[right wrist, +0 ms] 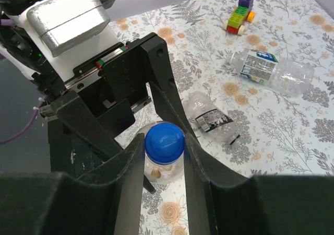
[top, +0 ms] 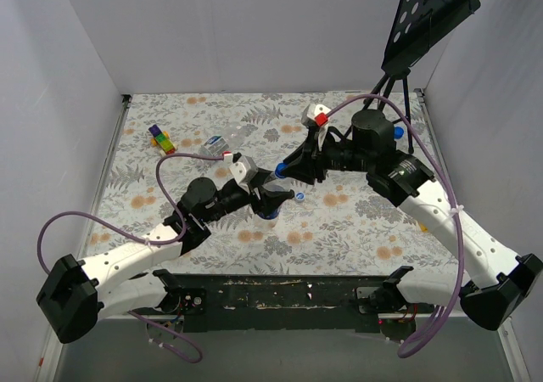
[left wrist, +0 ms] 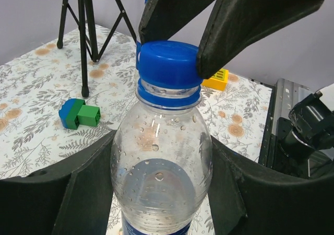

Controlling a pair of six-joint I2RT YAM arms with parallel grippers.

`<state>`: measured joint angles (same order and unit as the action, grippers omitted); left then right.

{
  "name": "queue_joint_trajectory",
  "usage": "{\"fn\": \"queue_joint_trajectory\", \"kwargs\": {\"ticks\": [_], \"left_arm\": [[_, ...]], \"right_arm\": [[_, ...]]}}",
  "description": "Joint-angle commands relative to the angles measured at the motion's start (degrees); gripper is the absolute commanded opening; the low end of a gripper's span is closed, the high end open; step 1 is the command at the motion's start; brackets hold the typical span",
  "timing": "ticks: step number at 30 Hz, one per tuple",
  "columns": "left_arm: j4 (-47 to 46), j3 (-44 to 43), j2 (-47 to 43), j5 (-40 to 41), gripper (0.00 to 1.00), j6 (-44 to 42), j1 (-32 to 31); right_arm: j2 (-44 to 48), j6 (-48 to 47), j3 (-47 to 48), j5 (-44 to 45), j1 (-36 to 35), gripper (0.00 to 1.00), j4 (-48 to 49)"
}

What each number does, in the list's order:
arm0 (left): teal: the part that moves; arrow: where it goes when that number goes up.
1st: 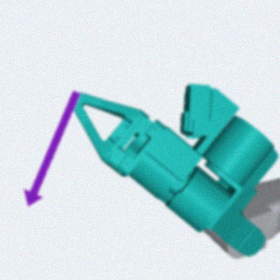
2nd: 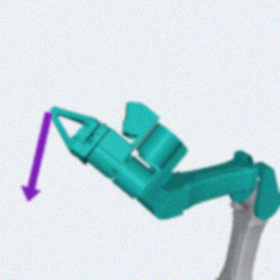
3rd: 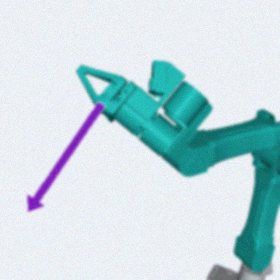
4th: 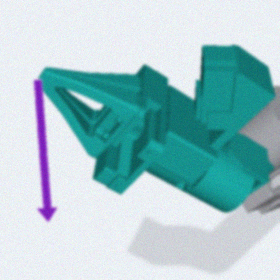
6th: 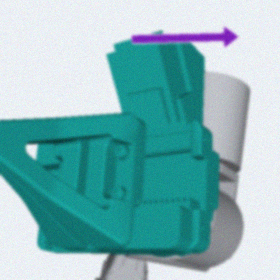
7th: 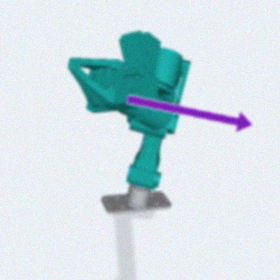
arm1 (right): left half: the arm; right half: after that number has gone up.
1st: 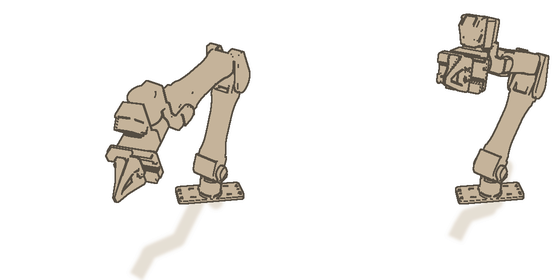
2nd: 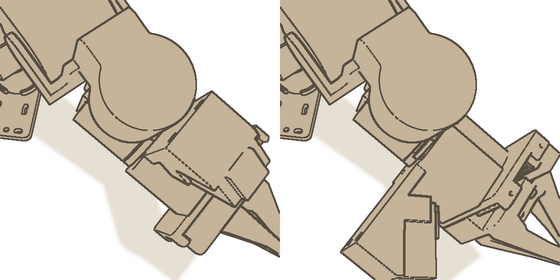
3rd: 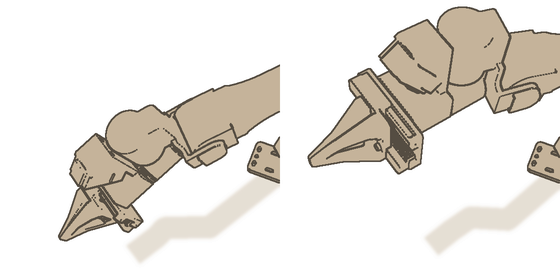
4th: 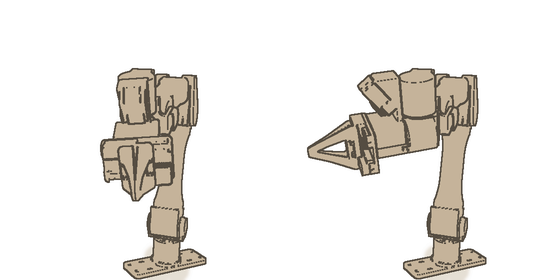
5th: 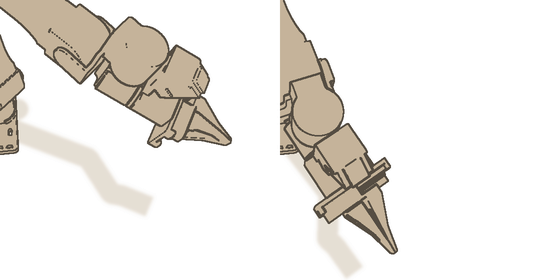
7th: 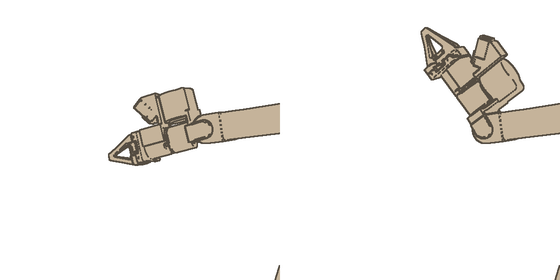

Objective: Screw on the bottle caps
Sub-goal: Screw the bottle cap onto the plastic bottle.

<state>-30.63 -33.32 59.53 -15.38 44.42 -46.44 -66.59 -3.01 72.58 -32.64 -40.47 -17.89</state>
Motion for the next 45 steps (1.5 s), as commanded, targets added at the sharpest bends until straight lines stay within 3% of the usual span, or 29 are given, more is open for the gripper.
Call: {"fn": "queue_joint_trajectory", "kwargs": {"ticks": [1, 12, 18, 23, 28, 30, 35, 36, 40, 45], "left_arm": [[-9.45, -2.89, -3.45, -2.55, 0.12, 2.25, 2.75], [-18.4, -3.33, -1.61, 9.65, 0.18, -1.62, 0.47], [-20.51, -4.91, 1.55, 16.67, 0.19, -10.22, -3.56], [-27.01, -4.56, 4.45, 25.47, 0.19, -17.61, -8.23], [-25.45, -4.47, 5.16, 25.92, 0.19, -15.86, -8.32], [-24.31, -3.42, 4.46, 26.45, 0.19, -14.72, -8.32], [-17.46, -0.7, 1.83, 27.42, 0.19, -11.12, -8.32], [-16.23, 0.0, 1.21, 27.5, 0.19, -10.33, -8.32], [-9.64, 1.76, -1.34, 21.72, 0.18, -6.47, -6.57], [-6.28, 3.7, -3.8, 3.56, 0.17, 3.01, 0.89]], "right_arm": [[-1.96, -1.04, 0.02, -7.35, -0.23, 0.12, -11.9], [-2.49, 2.57, 1.43, 9.95, -3.56, 0.09, -13.92], [-3.2, 6.96, 3.18, 18.3, -4.62, 0.06, -16.73], [-3.46, 10.65, 3.89, 24.1, -5.76, 0.05, -17.35], [-1.97, 10.83, 2.92, 25.0, -6.2, 0.06, -14.63], [-0.57, 10.83, 2.48, 24.56, -6.2, 0.13, -12.79], [2.51, 10.48, 2.57, 20.78, -6.2, 0.54, -6.99], [3.04, 10.04, 3.01, 20.0, -6.2, 0.59, -6.64], [4.01, 5.48, 5.03, 12.28, -4.72, 0.63, -6.28], [4.01, -2.17, 5.65, -6.61, 0.73, 0.64, -5.23]]}}
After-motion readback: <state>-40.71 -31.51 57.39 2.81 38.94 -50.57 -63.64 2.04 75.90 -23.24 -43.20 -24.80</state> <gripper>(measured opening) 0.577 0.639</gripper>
